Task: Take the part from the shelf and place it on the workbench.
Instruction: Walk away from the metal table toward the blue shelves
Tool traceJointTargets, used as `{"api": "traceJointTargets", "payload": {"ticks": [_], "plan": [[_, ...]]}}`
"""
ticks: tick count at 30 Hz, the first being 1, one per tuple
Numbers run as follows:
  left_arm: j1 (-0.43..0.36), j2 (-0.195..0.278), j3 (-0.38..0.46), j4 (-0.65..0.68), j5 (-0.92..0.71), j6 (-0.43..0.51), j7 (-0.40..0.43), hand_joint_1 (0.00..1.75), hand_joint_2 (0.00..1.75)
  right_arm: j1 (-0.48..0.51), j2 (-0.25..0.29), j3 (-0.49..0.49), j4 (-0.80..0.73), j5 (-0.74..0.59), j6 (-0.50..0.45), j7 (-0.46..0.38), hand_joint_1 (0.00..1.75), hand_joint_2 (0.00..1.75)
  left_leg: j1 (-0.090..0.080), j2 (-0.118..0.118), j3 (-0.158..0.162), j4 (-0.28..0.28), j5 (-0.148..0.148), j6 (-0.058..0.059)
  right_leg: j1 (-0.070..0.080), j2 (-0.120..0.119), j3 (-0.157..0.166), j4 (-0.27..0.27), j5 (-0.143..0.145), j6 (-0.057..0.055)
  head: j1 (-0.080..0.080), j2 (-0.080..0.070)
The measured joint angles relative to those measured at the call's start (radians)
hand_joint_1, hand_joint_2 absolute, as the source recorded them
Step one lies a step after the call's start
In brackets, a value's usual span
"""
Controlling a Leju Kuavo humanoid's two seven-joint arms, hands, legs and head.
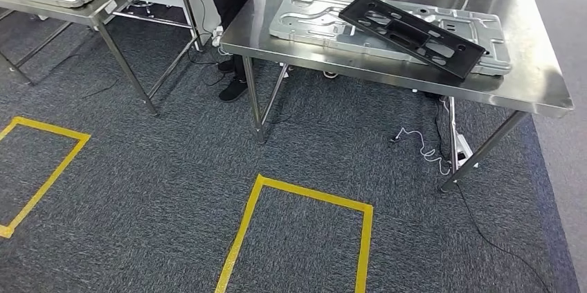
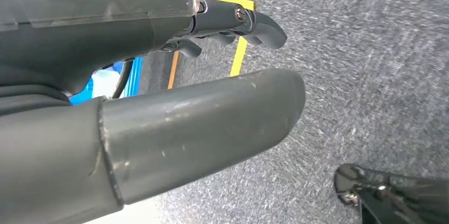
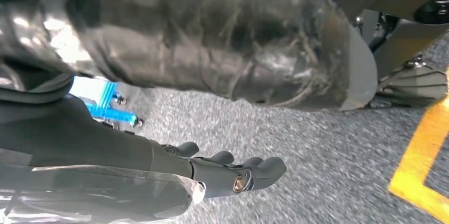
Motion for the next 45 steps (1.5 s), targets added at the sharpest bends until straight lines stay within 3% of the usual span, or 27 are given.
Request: {"api": "traceJointTargets", "payload": {"ticks": [2, 5, 7, 9, 11, 12, 13, 14, 16, 18, 20, 22, 24, 25, 27, 28, 30, 32, 33, 35, 36, 38, 39, 41, 42, 43, 45], "plan": [[-0.002, -0.001, 0.0, 0.0, 0.005, -0.003, 0.004, 0.0, 0.0, -0.001, 0.002, 0.0, 0.0, 0.007, -0.001, 0.0, 0.0, 0.0, -0.006, 0.028, 0.04, -0.079, 0.017, 0.013, 0.005, -0.019, 0.003, 0.002, -0.003, 0.011, 0.001, 0.0], [-0.001, 0.0, 0.004, 0.0, 0.021, -0.025, 0.016, 0.0, 0.0, -0.01, 0.001, 0.003, 0.0, 0.025, 0.001, -0.001, 0.0, 0.0, -0.008, 0.007, 0.035, -0.091, 0.022, 0.031, 0.006, -0.034, 0.008, 0.004, -0.007, 0.027, 0.001, 0.0], [-0.003, 0.002, 0.006, 0.0, 0.027, -0.031, 0.023, 0.0, 0.0, -0.012, -0.001, 0.004, 0.0, 0.033, 0.003, -0.003, 0.0, 0.0, -0.004, -0.011, 0.036, -0.099, 0.031, 0.047, 0.001, 0.005, -0.009, 0.05, -0.044, 0.035, 0.001, 0.0], [-0.005, 0.005, 0.008, 0.0, 0.031, -0.034, 0.028, 0.0, 0.0, -0.009, -0.003, 0.004, 0.0, 0.038, 0.004, -0.003, 0.0, 0.0, -0.003, -0.029, 0.031, -0.1, 0.037, 0.057, -0.002, 0.058, -0.065, 0.173, -0.115, 0.038, 0.001, 0.0], [-0.006, 0.008, 0.01, 0.0, 0.033, -0.034, 0.033, 0.0, 0.0, -0.007, -0.004, 0.004, 0.0, 0.042, 0.004, -0.003, 0.0, 0.0, -0.005, -0.053, 0.026, -0.098, 0.039, 0.06, -0.003, 0.075, -0.119, 0.284, -0.151, 0.04, 0.001, 0.0], [-0.006, 0.008, 0.011, 0.0, 0.033, -0.034, 0.035, 0.0, 0.0, -0.007, -0.004, 0.005, 0.0, 0.045, 0.004, -0.003, 0.0, 0.0, -0.006, -0.066, 0.026, -0.096, 0.04, 0.06, -0.003, 0.077, -0.124, 0.291, -0.138, 0.039, 0.001, 0.0], [-0.006, 0.009, 0.012, 0.0, 0.033, -0.034, 0.036, 0.0, 0.0, -0.006, -0.005, 0.005, 0.0, 0.047, 0.004, -0.003, 0.0, 0.0, -0.006, -0.081, 0.026, -0.093, 0.039, 0.059, -0.003, 0.08, -0.109, 0.255, -0.106, 0.038, 0.001, 0.0], [-0.006, 0.009, 0.013, 0.0, 0.033, -0.034, 0.037, 0.0, 0.0, -0.006, -0.005, 0.005, 0.0, 0.049, 0.004, -0.003, 0.0, 0.0, -0.006, -0.095, 0.026, -0.089, 0.038, 0.057, -0.003, 0.092, -0.081, 0.188, -0.063, 0.035, 0.001, 0.0], [-0.007, 0.01, 0.016, 0.0, 0.033, -0.035, 0.037, 0.0, 0.0, -0.004, -0.007, 0.005, 0.0, 0.051, 0.004, -0.003, 0.0, 0.0, -0.007, -0.12, 0.02, -0.079, 0.035, 0.049, -0.005, 0.135, -0.03, 0.067, -0.012, 0.028, 0.001, 0.0], [-0.007, 0.01, 0.019, 0.0, 0.034, -0.035, 0.038, 0.0, 0.0, -0.005, -0.009, 0.005, 0.001, 0.053, 0.005, -0.003, 0.0, 0.0, -0.006, -0.139, 0.011, -0.073, 0.036, 0.036, -0.003, 0.156, -0.018, 0.029, -0.008, 0.024, 0.001, 0.0], [-0.005, 0.011, 0.023, 0.0, 0.034, -0.035, 0.038, 0.0, 0.0, -0.01, -0.009, 0.005, 0.001, 0.055, 0.006, -0.003, 0.0, 0.0, -0.003, -0.154, 0.004, -0.074, 0.04, 0.022, -0.004, 0.135, -0.016, 0.021, -0.002, 0.016, 0.001, 0.0], [-0.005, 0.012, 0.026, 0.0, 0.034, -0.034, 0.039, 0.0, 0.0, -0.011, -0.01, 0.005, 0.001, 0.056, 0.008, -0.003, 0.0, 0.0, -0.005, -0.121, -0.014, -0.039, 0.016, 0.012, -0.009, 0.109, -0.012, 0.009, 0.005, 0.003, 0.0, 0.0], [-0.008, 0.014, 0.027, 0.0, 0.035, -0.034, 0.039, 0.0, 0.0, -0.008, -0.011, 0.005, 0.001, 0.057, 0.009, -0.003, 0.0, 0.0, -0.005, -0.068, -0.065, 0.07, -0.049, 0.003, -0.008, 0.081, -0.013, 0.004, 0.007, -0.005, -0.002, 0.0], [-0.009, 0.015, 0.027, 0.0, 0.035, -0.034, 0.039, 0.0, 0.0, -0.006, -0.011, 0.005, 0.001, 0.058, 0.01, -0.003, 0.0, 0.0, -0.003, -0.055, -0.096, 0.135, -0.08, -0.002, -0.006, 0.065, -0.015, 0.005, 0.007, -0.006, -0.002, 0.0], [-0.008, 0.017, 0.027, 0.0, 0.034, -0.035, 0.039, 0.0, 0.0, -0.005, -0.011, 0.005, 0.001, 0.058, 0.011, -0.003, 0.0, 0.0, -0.001, -0.045, -0.122, 0.198, -0.094, -0.007, -0.005, 0.036, -0.016, 0.005, 0.006, -0.006, -0.002, 0.0], [-0.006, 0.017, 0.028, 0.0, 0.034, -0.035, 0.038, 0.0, 0.0, -0.006, -0.011, 0.005, 0.001, 0.059, 0.013, -0.003, 0.0, 0.0, 0.0, -0.04, -0.105, 0.172, -0.073, -0.008, -0.005, 0.023, -0.015, 0.005, 0.005, -0.005, -0.002, 0.0], [-0.005, 0.017, 0.028, 0.0, 0.033, -0.036, 0.037, 0.0, 0.0, -0.007, -0.011, 0.005, 0.001, 0.06, 0.017, -0.003, 0.0, 0.0, 0.0, -0.008, -0.027, 0.031, -0.012, -0.004, -0.003, 0.0, -0.01, 0.006, 0.002, 0.0, -0.002, 0.0], [-0.007, 0.018, 0.028, 0.0, 0.032, -0.036, 0.036, 0.0, 0.0, -0.008, -0.011, 0.005, 0.001, 0.061, 0.02, -0.003, 0.0, 0.0, -0.005, 0.02, 0.028, -0.074, 0.02, 0.007, 0.001, -0.02, -0.005, 0.007, -0.002, 0.01, -0.002, 0.0], [-0.008, 0.018, 0.028, 0.0, 0.032, -0.037, 0.036, 0.0, 0.0, -0.009, -0.011, 0.005, 0.001, 0.062, 0.021, -0.002, 0.0, 0.0, -0.008, 0.023, 0.033, -0.088, 0.021, 0.012, 0.003, -0.028, -0.004, 0.007, -0.004, 0.015, -0.002, 0.0], [-0.005, 0.018, 0.028, 0.0, 0.032, -0.037, 0.035, 0.0, 0.0, -0.015, -0.011, 0.005, 0.001, 0.064, 0.023, -0.002, 0.0, 0.0, -0.008, 0.003, 0.031, -0.09, 0.026, 0.024, 0.003, -0.039, 0.001, 0.006, -0.005, 0.028, -0.002, 0.0], [-0.004, 0.018, 0.028, 0.0, 0.031, -0.037, 0.035, 0.0, 0.0, -0.017, -0.011, 0.005, 0.001, 0.065, 0.024, -0.001, 0.0, 0.0, -0.007, -0.006, 0.032, -0.094, 0.03, 0.031, 0.002, -0.027, 0.001, 0.012, -0.013, 0.034, -0.002, 0.0], [-0.004, 0.017, 0.028, 0.0, 0.031, -0.037, 0.034, 0.0, 0.0, -0.017, -0.011, 0.005, 0.001, 0.067, 0.026, 0.0, 0.0, 0.0, -0.002, -0.024, 0.034, -0.103, 0.039, 0.045, -0.002, 0.027, -0.025, 0.078, -0.06, 0.043, -0.002, 0.0], [-0.005, 0.017, 0.028, 0.0, 0.031, -0.038, 0.034, 0.0, 0.0, -0.015, -0.012, 0.005, 0.001, 0.068, 0.027, 0.0, 0.0, 0.0, -0.003, -0.032, 0.032, -0.103, 0.041, 0.049, -0.003, 0.057, -0.054, 0.141, -0.096, 0.045, -0.002, 0.0], [-0.006, 0.017, 0.028, 0.0, 0.03, -0.038, 0.034, 0.0, 0.0, -0.012, -0.012, 0.005, 0.001, 0.069, 0.028, 0.0, 0.0, 0.0, -0.005, -0.054, 0.027, -0.102, 0.043, 0.052, -0.003, 0.077, -0.118, 0.271, -0.148, 0.046, -0.002, 0.0], [-0.006, 0.017, 0.028, 0.0, 0.029, -0.038, 0.034, 0.0, 0.0, -0.011, -0.012, 0.005, 0.001, 0.069, 0.028, 0.0, 0.0, 0.0, -0.005, -0.067, 0.027, -0.101, 0.043, 0.052, -0.003, 0.079, -0.133, 0.298, -0.146, 0.046, -0.002, 0.0], [-0.006, 0.017, 0.028, 0.0, 0.028, -0.038, 0.034, 0.0, 0.0, -0.01, -0.012, 0.005, 0.001, 0.069, 0.028, 0.0, 0.0, 0.0, -0.006, -0.082, 0.027, -0.099, 0.043, 0.052, -0.003, 0.08, -0.129, 0.284, -0.123, 0.045, -0.002, 0.0], [-0.006, 0.017, 0.028, 0.0, 0.027, -0.038, 0.034, 0.0, 0.0, -0.008, -0.012, 0.005, 0.001, 0.069, 0.028, 0.0, 0.0, 0.0, -0.005, -0.11, 0.028, -0.094, 0.041, 0.049, -0.005, 0.103, -0.079, 0.161, -0.043, 0.04, -0.002, 0.0]]}}
